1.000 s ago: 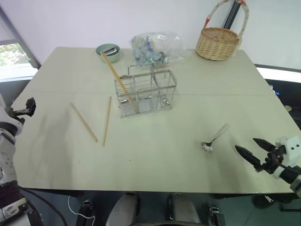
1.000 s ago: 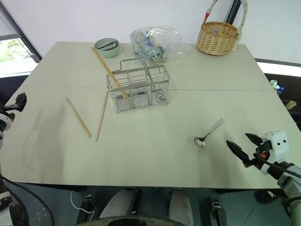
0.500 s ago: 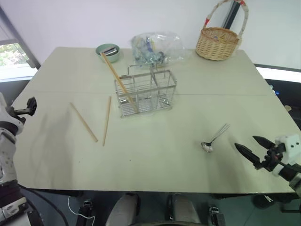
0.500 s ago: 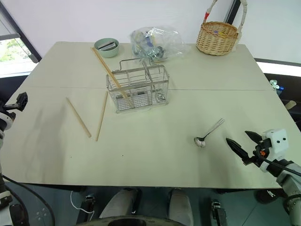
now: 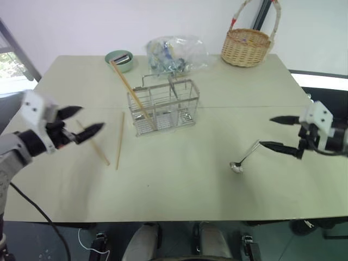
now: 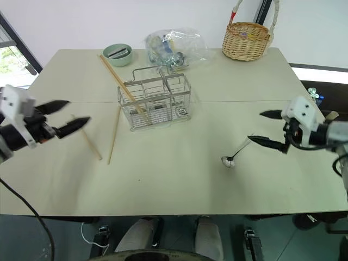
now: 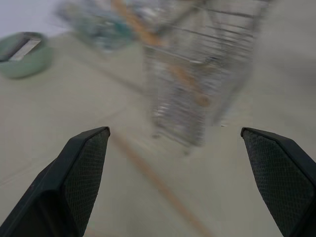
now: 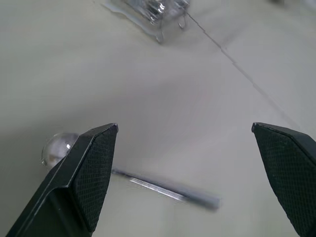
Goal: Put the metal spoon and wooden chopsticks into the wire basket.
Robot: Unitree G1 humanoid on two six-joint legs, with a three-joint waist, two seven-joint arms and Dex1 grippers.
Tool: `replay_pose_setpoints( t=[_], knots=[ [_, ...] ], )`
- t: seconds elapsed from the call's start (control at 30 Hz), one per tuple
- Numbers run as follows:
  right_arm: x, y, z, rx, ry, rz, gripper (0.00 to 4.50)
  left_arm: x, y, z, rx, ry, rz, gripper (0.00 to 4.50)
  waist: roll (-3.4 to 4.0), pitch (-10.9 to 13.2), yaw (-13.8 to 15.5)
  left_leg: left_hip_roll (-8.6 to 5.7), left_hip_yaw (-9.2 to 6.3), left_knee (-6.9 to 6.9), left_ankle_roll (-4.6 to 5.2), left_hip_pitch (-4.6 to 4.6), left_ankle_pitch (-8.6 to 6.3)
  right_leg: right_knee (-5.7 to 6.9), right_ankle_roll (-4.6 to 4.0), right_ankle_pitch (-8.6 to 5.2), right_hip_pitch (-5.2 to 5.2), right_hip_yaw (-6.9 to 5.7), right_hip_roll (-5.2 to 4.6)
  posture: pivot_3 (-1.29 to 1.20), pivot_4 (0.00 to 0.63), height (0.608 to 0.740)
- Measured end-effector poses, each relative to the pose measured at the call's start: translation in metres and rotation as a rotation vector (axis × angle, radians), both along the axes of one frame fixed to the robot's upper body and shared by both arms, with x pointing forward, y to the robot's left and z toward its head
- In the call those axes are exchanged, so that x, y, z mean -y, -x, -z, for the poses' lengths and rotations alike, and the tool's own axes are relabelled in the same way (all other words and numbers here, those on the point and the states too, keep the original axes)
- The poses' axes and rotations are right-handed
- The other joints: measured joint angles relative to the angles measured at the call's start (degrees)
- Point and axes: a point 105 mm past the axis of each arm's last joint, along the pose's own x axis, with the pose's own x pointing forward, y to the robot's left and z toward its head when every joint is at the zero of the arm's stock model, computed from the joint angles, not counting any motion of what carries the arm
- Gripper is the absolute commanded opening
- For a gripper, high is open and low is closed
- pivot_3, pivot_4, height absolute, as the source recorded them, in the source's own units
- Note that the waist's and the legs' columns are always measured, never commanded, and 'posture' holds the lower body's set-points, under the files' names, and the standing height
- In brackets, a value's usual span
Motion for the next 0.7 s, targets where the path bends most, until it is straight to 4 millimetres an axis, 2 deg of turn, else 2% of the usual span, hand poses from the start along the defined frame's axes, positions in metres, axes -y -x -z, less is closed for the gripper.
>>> replay_pose_setpoints(
  t=[0.17,0.27,0.43,0.57,0.7],
  knots=[
    [-0.019,-0.020,0.004,-0.055,0.211,-0.225,4.47,0.036,0.022,0.007,-0.092,-0.067,0.270,4.50,0.12,0.10,-0.58,-0.01,0.00,-0.14,0.19,-0.07,0.09,-0.48,-0.06,0.21,0.04,0.02,0.02,0.00,0.150,0.688],
    [-0.022,-0.028,0.025,-0.120,0.434,-0.351,4.47,0.050,0.026,0.010,-0.123,-0.072,0.358,4.50,0.08,0.13,-1.01,-0.08,0.00,-0.12,0.19,-0.07,0.09,-0.55,0.15,0.34,0.09,0.02,0.02,0.00,0.150,0.688],
    [-0.006,-0.033,0.056,-0.247,0.715,-0.458,4.47,0.057,0.027,0.010,-0.144,-0.072,0.400,4.50,0.13,0.21,-1.51,-0.08,0.01,-0.15,0.15,-0.04,0.12,-0.52,0.19,0.36,0.03,0.09,0.04,0.00,0.150,0.688],
    [-0.004,-0.033,0.064,-0.280,0.808,-0.528,4.47,0.058,0.028,0.011,-0.161,-0.066,0.401,4.50,0.15,0.22,-1.70,-0.02,-0.01,-0.17,0.09,0.04,0.14,-0.41,0.19,0.37,0.03,0.12,0.12,0.00,0.150,0.688],
    [-0.015,-0.035,0.072,-0.284,0.797,-0.577,4.47,0.058,0.029,0.011,-0.162,-0.067,0.379,4.50,0.15,0.22,-1.69,-0.01,-0.04,-0.14,0.10,0.07,0.15,-0.34,0.08,0.44,0.04,0.15,0.15,0.00,0.150,0.688]
  ],
)
